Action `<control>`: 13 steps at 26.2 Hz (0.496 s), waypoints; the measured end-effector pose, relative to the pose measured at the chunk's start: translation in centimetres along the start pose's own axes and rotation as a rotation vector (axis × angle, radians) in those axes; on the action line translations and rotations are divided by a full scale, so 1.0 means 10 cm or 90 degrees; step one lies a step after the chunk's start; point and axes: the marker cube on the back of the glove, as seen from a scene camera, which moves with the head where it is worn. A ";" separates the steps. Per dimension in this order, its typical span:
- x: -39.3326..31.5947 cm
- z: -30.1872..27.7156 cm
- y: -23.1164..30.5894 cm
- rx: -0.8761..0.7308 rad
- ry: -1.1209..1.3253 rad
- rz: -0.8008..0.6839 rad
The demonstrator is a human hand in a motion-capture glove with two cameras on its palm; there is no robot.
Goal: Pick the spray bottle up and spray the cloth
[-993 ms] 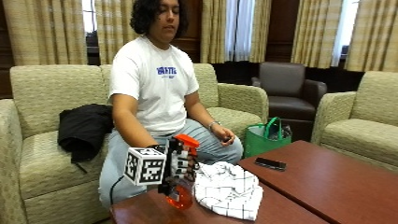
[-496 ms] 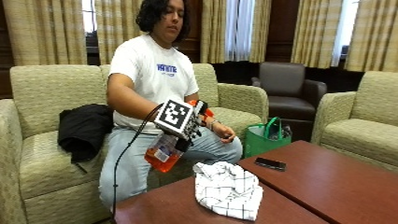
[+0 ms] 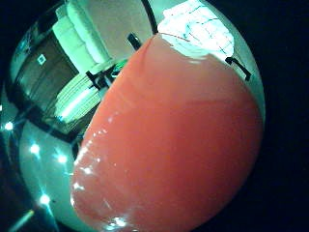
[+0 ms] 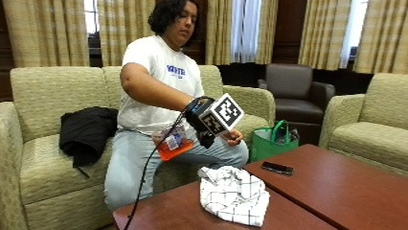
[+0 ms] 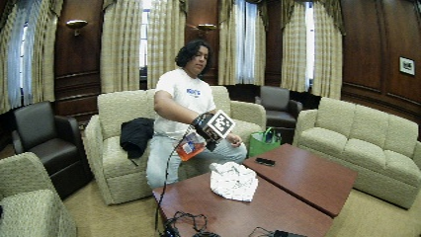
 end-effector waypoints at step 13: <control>0.05 0.49 -0.66 -0.176 0.149 0.187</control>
